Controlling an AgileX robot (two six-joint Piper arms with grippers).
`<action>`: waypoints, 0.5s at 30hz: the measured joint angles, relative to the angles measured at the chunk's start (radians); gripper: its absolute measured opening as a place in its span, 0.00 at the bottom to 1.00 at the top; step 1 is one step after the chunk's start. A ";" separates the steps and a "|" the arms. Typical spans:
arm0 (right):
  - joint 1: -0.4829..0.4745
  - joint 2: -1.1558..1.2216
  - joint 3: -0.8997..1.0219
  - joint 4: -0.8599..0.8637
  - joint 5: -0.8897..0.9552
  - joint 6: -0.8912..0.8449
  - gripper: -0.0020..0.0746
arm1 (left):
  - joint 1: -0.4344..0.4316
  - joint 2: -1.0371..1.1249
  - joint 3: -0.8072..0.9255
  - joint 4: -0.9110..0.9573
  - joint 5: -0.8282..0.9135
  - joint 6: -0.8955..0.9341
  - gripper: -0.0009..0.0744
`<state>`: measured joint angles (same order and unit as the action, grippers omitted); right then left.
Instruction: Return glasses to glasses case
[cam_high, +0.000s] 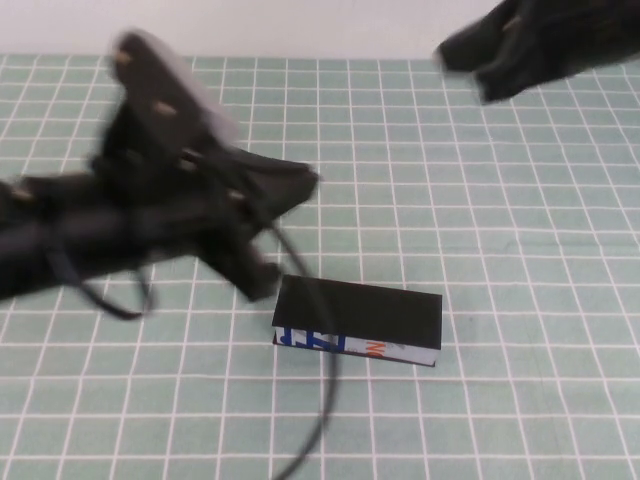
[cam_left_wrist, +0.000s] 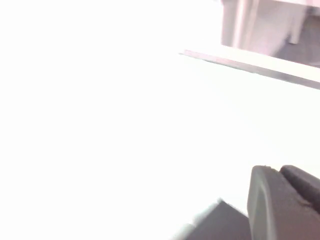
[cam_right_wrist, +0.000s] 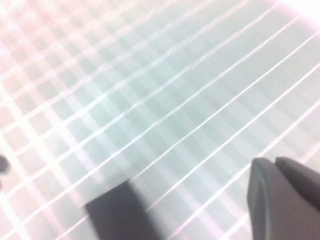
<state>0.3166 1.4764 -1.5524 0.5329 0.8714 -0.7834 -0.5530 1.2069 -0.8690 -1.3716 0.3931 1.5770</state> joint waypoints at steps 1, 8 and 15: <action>-0.002 -0.039 0.015 -0.019 -0.019 0.015 0.01 | 0.038 -0.010 -0.013 0.071 0.074 -0.067 0.01; -0.002 -0.411 0.302 -0.257 -0.234 0.205 0.01 | 0.332 -0.052 -0.098 0.452 0.430 -0.461 0.01; -0.004 -0.872 0.690 -0.334 -0.370 0.356 0.01 | 0.475 -0.181 -0.111 0.422 0.519 -0.521 0.01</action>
<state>0.3129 0.6046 -0.8624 0.1987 0.5013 -0.4271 -0.0779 1.0258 -0.9803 -0.9493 0.9126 1.0562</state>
